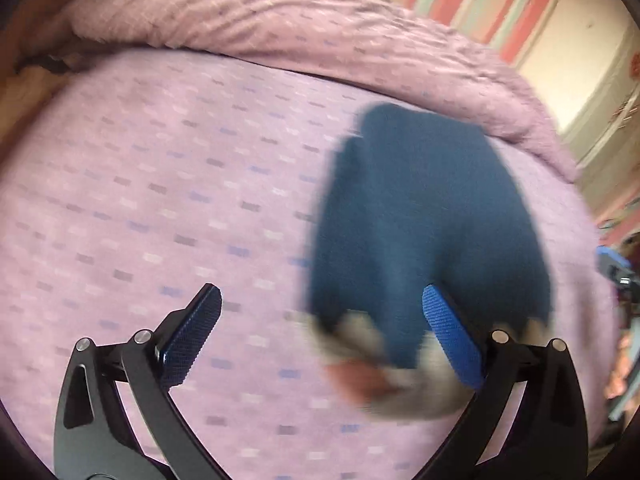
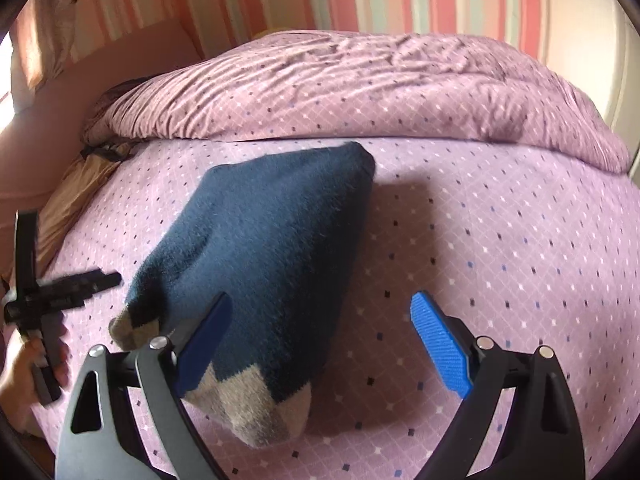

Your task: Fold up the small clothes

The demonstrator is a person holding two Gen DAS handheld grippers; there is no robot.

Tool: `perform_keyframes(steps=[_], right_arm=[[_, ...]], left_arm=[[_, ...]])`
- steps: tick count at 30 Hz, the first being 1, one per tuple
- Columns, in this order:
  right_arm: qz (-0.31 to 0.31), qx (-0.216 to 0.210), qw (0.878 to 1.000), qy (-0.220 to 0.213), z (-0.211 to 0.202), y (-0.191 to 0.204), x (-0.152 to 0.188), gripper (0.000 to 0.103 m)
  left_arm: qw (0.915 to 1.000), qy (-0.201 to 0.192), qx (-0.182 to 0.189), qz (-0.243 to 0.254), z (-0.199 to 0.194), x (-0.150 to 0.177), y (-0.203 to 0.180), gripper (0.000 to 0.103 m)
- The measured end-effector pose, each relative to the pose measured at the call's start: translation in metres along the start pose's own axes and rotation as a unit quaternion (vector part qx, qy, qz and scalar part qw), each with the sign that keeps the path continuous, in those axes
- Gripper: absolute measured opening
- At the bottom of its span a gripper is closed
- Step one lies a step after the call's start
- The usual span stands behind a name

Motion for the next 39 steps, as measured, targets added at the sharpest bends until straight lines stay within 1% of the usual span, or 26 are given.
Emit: perform_keyframes(steps=[2,3,4,5,7,8,10,12,15,18,20,23,25,29,30,32,35,38,39], right_arm=[[-0.040,-0.005,0.999,-0.002,0.010,0.020,0.003,0.091],[-0.054,-0.007,0.999,-0.001,0.014,0.027,0.005,0.091],[-0.072,-0.013,0.997,0.000,0.021,0.037,0.008,0.081],[-0.084,-0.016,0.996,0.005,0.028,0.045,0.010,0.064],[-0.105,-0.020,0.993,0.041,0.048,0.058,0.020,0.050],[-0.111,-0.017,0.992,0.051,0.056,0.061,0.025,0.053],[-0.126,0.003,0.991,0.046,0.065,0.065,0.032,0.058],[-0.130,0.012,0.990,0.048,0.071,0.066,0.037,0.059],[-0.155,0.031,0.987,0.040,0.074,0.071,0.044,0.061],[-0.142,0.018,0.989,0.041,0.067,0.068,0.036,0.064],[-0.132,0.011,0.990,0.038,0.060,0.065,0.031,0.081],[-0.123,0.014,0.992,-0.003,0.035,0.057,0.014,0.095],[-0.120,0.021,0.992,-0.022,0.018,0.050,0.002,0.097],[-0.110,0.032,0.993,-0.032,0.002,0.033,-0.008,0.097],[-0.109,0.035,0.993,-0.032,0.000,0.030,-0.008,0.097],[-0.113,0.042,0.992,-0.032,-0.002,0.025,-0.005,0.097],[-0.119,0.050,0.991,-0.024,0.001,0.021,0.003,0.097],[-0.118,0.053,0.991,-0.021,0.005,0.017,0.008,0.097],[-0.115,0.053,0.992,-0.019,0.006,0.014,0.010,0.097]], left_arm=[[0.9992,0.001,-0.039,0.005,-0.007,-0.005,0.019,0.100],[0.9988,0.002,-0.048,0.003,-0.009,-0.006,0.025,0.100],[0.9987,0.004,-0.051,-0.005,-0.011,-0.006,0.031,0.100],[0.9985,0.002,-0.054,-0.012,-0.014,-0.006,0.037,0.100],[0.9985,-0.002,-0.051,-0.021,-0.018,-0.005,0.045,0.100],[0.9984,-0.003,-0.052,-0.024,-0.020,-0.004,0.048,0.100],[0.9984,-0.003,-0.051,-0.024,-0.020,-0.002,0.050,0.100],[0.9986,0.001,-0.049,-0.019,-0.017,0.003,0.049,0.100],[0.9988,0.012,-0.047,-0.010,-0.011,0.008,0.044,0.100],[0.9991,0.018,-0.038,-0.005,-0.009,0.010,0.034,0.100],[0.9992,0.024,-0.031,-0.001,-0.008,0.008,0.027,0.100],[0.9995,0.032,0.004,-0.005,-0.007,0.003,0.014,0.100],[0.9991,0.035,0.021,-0.009,-0.006,0.000,0.007,0.100],[0.9971,0.038,0.063,-0.017,-0.002,-0.011,-0.010,0.100],[0.9953,0.039,0.086,-0.022,0.002,-0.015,-0.017,0.100],[0.9886,0.045,0.139,-0.038,0.014,-0.019,-0.026,0.100],[0.9820,0.054,0.169,-0.064,0.032,-0.019,-0.027,0.100],[0.9781,0.067,0.177,-0.088,0.047,-0.014,-0.020,0.100],[0.9728,0.079,0.192,-0.103,0.055,-0.009,-0.017,0.100]])
Point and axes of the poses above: each gripper's, at about its wrist camera, not at the fingertips, and z roughly the way its jaws point, y to its left, x to its underside, the point moved 6 cm from there along z, roughly the way its jaws point, and after that the axes turned 7 degrees about z, right-handed, at the moved point
